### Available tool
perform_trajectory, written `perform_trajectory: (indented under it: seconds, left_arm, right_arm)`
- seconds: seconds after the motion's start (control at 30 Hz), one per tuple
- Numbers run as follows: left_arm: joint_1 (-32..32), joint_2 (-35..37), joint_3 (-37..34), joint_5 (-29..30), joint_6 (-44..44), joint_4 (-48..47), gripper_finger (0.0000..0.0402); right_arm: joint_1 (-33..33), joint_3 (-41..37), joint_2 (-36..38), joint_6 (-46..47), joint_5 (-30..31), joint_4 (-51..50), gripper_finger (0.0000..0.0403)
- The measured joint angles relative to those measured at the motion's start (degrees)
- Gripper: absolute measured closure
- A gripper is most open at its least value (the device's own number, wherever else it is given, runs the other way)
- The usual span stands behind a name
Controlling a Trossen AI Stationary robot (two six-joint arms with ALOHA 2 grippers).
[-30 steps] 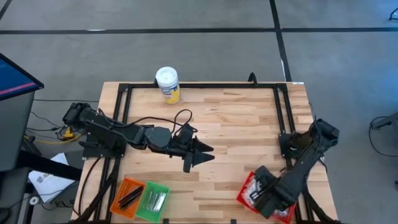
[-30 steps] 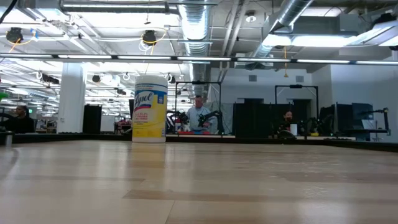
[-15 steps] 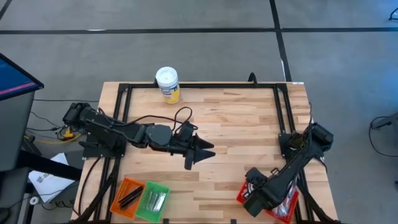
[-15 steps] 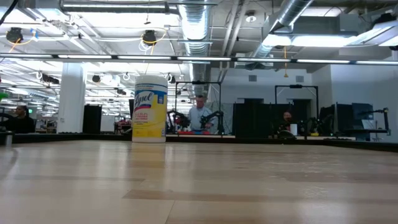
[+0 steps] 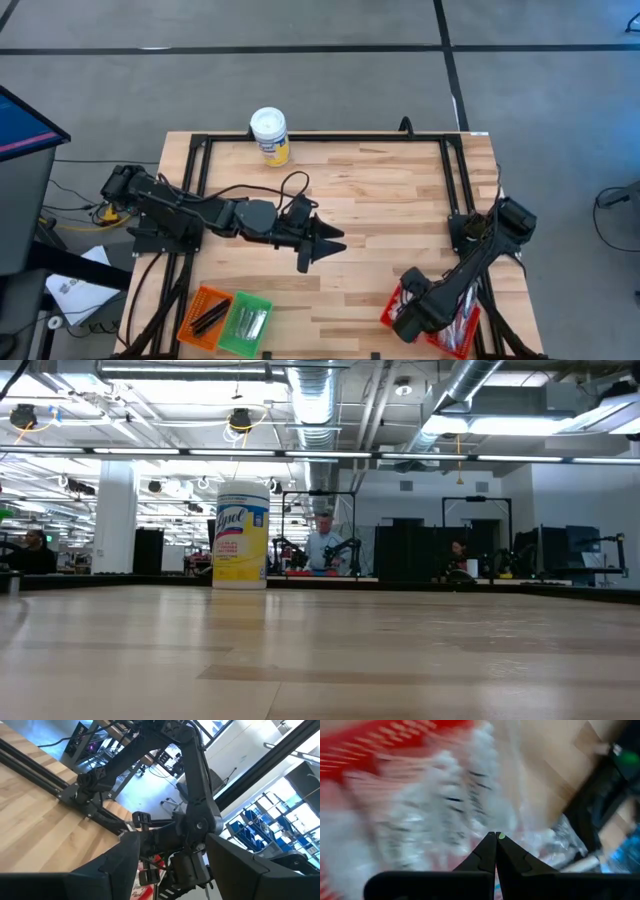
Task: Pick & Place Travel size toiletries
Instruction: Put the blue toothbrush into the right red basket, then return to Home Position
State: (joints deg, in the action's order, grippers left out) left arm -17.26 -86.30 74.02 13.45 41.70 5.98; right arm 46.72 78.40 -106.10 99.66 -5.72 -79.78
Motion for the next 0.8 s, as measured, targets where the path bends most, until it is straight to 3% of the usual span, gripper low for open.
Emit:
perform_trajectory:
  seconds: [0.43, 0.63, 0.8]
  left_arm:
    - [0.6, 0.0, 0.0, -0.2, -1.4, 0.0, 0.0181]
    - [1.3, 0.0, 0.0, -0.4, -1.4, 0.0, 0.0181]
    - [1.3, 0.0, 0.0, -0.5, -1.9, 0.1, 0.0181]
  right_arm:
    - [6.3, -0.7, 0.5, 10.6, -6.2, -4.9, 0.0403]
    - [8.1, 1.8, 0.7, 16.4, -5.4, -10.6, 0.0403]
    - [9.1, -1.4, 4.0, 21.7, -4.9, -10.2, 0.0403]
